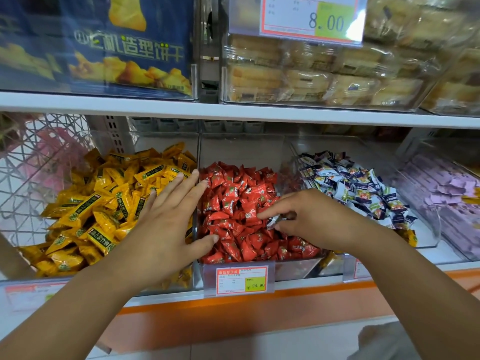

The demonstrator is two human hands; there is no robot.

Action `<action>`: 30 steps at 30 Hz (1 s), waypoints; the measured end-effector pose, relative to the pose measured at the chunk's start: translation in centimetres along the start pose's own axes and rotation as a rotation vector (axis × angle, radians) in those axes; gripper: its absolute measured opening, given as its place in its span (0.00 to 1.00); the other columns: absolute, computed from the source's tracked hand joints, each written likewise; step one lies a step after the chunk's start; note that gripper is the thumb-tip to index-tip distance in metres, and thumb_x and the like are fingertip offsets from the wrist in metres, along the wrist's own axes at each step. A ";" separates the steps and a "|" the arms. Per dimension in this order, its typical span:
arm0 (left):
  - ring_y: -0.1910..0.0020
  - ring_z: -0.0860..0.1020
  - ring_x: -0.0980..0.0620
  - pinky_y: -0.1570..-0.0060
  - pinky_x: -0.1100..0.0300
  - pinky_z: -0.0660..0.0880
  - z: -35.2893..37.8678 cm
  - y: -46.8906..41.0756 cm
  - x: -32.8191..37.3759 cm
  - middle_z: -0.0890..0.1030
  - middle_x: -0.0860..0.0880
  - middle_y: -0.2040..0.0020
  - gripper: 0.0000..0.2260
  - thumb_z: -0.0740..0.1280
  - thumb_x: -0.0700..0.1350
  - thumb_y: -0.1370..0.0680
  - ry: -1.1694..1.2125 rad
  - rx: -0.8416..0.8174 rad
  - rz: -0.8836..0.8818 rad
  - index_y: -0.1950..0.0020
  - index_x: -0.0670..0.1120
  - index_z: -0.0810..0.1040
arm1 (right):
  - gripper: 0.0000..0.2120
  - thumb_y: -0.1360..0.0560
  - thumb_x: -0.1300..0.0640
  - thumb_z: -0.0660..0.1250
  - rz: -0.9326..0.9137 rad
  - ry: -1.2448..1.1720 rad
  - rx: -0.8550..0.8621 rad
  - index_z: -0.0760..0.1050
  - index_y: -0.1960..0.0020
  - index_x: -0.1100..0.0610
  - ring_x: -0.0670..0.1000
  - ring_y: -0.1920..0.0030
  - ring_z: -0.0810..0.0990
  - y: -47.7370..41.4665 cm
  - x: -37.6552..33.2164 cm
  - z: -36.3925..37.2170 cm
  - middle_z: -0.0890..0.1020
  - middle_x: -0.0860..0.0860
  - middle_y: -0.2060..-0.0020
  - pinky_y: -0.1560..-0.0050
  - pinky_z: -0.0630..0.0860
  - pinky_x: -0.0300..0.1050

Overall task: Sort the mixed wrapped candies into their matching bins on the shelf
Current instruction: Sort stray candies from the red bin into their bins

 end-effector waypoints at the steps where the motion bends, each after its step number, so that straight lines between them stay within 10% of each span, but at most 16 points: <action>1: 0.28 0.30 0.65 0.24 0.50 0.40 0.0 0.0 0.0 0.32 0.65 0.26 0.46 0.45 0.74 0.38 -0.013 -0.003 -0.001 0.23 0.59 0.40 | 0.15 0.23 0.58 0.68 -0.014 -0.005 0.022 0.79 0.41 0.40 0.39 0.54 0.79 0.1 -0.1 -0.1 0.78 0.39 0.40 0.52 0.76 0.35; 5: 0.29 0.28 0.64 0.24 0.50 0.39 0.0 -0.1 0.1 0.29 0.65 0.27 0.46 0.43 0.74 0.38 -0.055 -0.010 -0.008 0.23 0.59 0.38 | 0.14 0.23 0.58 0.68 -0.061 -0.034 0.143 0.80 0.42 0.41 0.36 0.56 0.78 0.7 0.0 -1.3 0.80 0.41 0.43 0.53 0.75 0.32; 10: 0.25 0.32 0.60 0.25 0.46 0.37 -0.3 -0.1 0.6 0.39 0.60 0.22 0.40 0.48 0.72 0.33 -0.103 0.072 0.071 0.22 0.58 0.53 | 0.14 0.24 0.63 0.68 -0.023 -0.038 0.715 0.81 0.42 0.50 0.40 0.50 0.76 2.5 2.9 -6.3 0.79 0.44 0.47 0.46 0.67 0.23; 14: 0.23 0.40 0.60 0.24 0.51 0.41 -0.6 -1.1 2.5 0.51 0.57 0.22 0.33 0.49 0.67 0.26 -0.166 0.106 0.212 0.25 0.55 0.63 | 0.19 0.21 0.53 0.64 0.258 0.101 0.619 0.71 0.30 0.50 0.55 0.29 0.63 2.7 6.7 -5.8 0.72 0.53 0.32 0.31 0.59 0.46; 19: 0.24 0.49 0.63 0.24 0.61 0.47 0.7 -5.4 6.9 0.55 0.59 0.22 0.27 0.54 0.63 0.21 -0.052 -0.052 0.294 0.23 0.57 0.59 | 0.23 0.22 0.44 0.55 0.012 -0.011 0.582 0.68 0.28 0.47 0.41 0.24 0.50 2.6 4.5 -1.7 0.65 0.39 0.30 0.29 0.43 0.30; 25: 0.36 0.73 0.51 0.38 0.62 0.67 3.9 -14.9 11.0 0.76 0.51 0.33 0.16 0.60 0.47 0.18 -0.104 -0.244 0.297 0.30 0.50 0.73 | 0.22 0.20 0.49 0.57 -0.019 -0.149 0.623 0.64 0.27 0.46 0.39 0.24 0.51 2.8 5.6 -0.2 0.64 0.39 0.28 0.26 0.53 0.40; 30: 0.38 0.76 0.51 0.41 0.66 0.69 8.1 -18.0 8.5 0.77 0.53 0.35 0.15 0.65 0.45 0.21 -0.241 -0.539 0.229 0.34 0.51 0.78 | 0.21 0.22 0.50 0.56 -0.025 -0.120 0.620 0.68 0.29 0.47 0.37 0.26 0.54 2.5 5.9 0.0 0.67 0.39 0.31 0.29 0.49 0.30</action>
Point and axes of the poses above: each hand's wrist, its own y-axis away from the middle knuckle, its own z-axis out of the palm, x = y × z, the point moved 5 cm from there along -y, towards the middle knuckle
